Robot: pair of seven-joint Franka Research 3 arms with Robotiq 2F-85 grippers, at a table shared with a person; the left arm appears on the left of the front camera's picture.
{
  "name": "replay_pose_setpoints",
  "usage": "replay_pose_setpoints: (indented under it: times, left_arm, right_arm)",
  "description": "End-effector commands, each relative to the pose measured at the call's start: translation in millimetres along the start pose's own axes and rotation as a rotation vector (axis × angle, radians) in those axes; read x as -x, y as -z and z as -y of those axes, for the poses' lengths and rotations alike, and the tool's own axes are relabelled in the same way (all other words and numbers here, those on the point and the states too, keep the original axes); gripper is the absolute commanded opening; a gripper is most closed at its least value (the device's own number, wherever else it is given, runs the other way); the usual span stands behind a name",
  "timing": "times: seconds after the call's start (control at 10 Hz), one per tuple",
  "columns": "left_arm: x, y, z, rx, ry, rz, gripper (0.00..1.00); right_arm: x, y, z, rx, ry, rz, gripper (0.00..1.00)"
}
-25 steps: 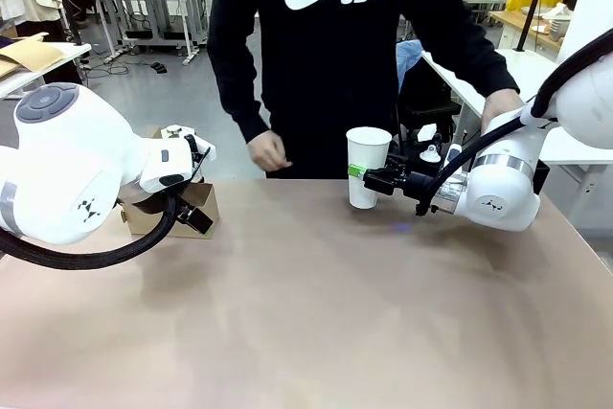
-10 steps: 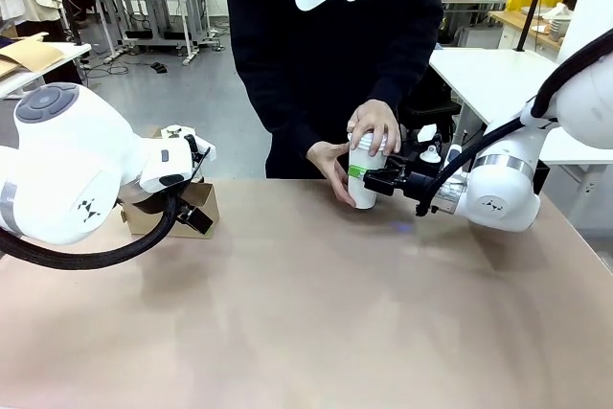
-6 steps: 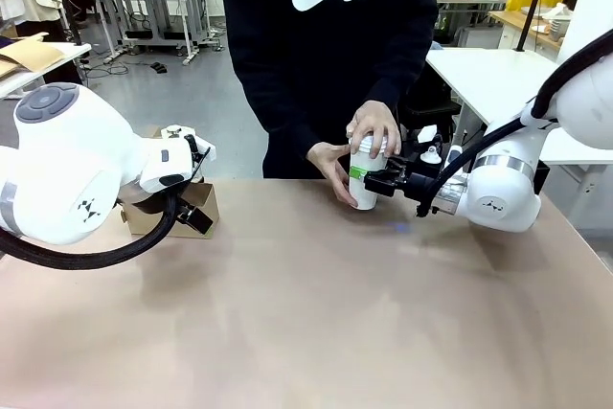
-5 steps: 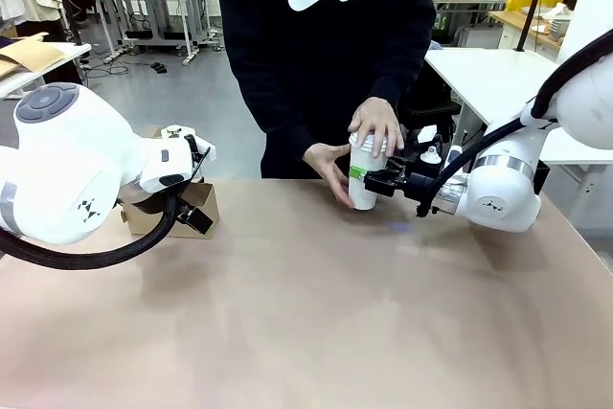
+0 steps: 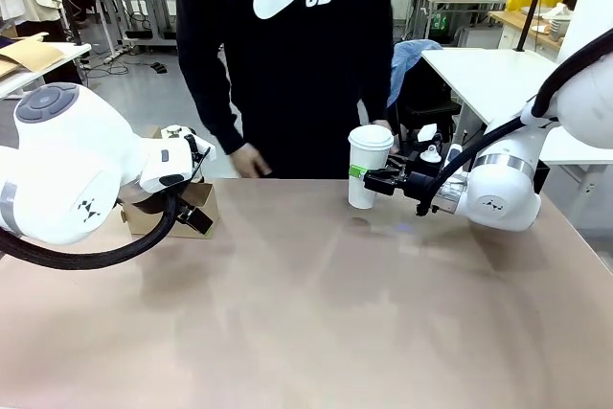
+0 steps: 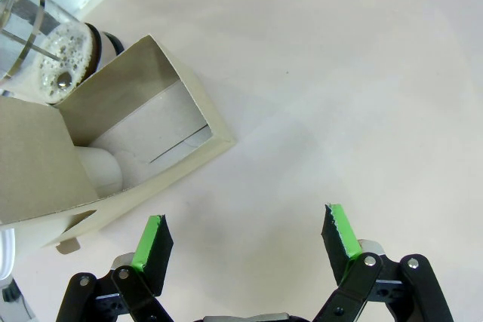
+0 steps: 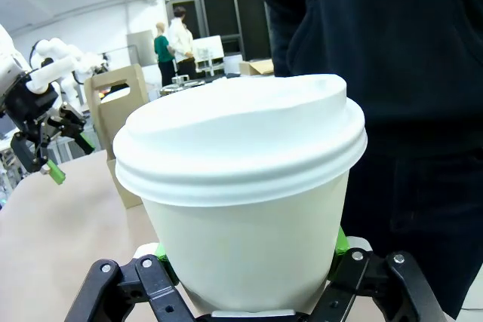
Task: Pour a drink into a cup and package it in a carrier.
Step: When a person places the Paper Cup Lid on the 600 ml Paper Cup , lift the 600 ml Paper Cup.
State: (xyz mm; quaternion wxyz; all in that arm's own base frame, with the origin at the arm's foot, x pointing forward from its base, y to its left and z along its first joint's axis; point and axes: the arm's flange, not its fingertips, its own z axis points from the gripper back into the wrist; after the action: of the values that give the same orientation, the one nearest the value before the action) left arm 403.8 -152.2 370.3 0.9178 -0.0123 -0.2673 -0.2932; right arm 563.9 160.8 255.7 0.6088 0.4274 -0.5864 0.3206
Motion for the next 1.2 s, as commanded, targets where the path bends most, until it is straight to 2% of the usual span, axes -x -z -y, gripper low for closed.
replay_pose_setpoints:
  times: [0.0,1.1]
  left_arm:
    - [0.2,-0.3,-0.3,0.002,-0.001,0.001,1.0]
    - [0.2,-0.3,-0.3,0.002,-0.001,0.001,1.0]
  right_arm:
    - [-5.8,1.8,-2.5,0.004,-0.003,0.001,0.8]
    - [-5.8,1.8,-2.5,0.004,-0.003,0.001,0.8]
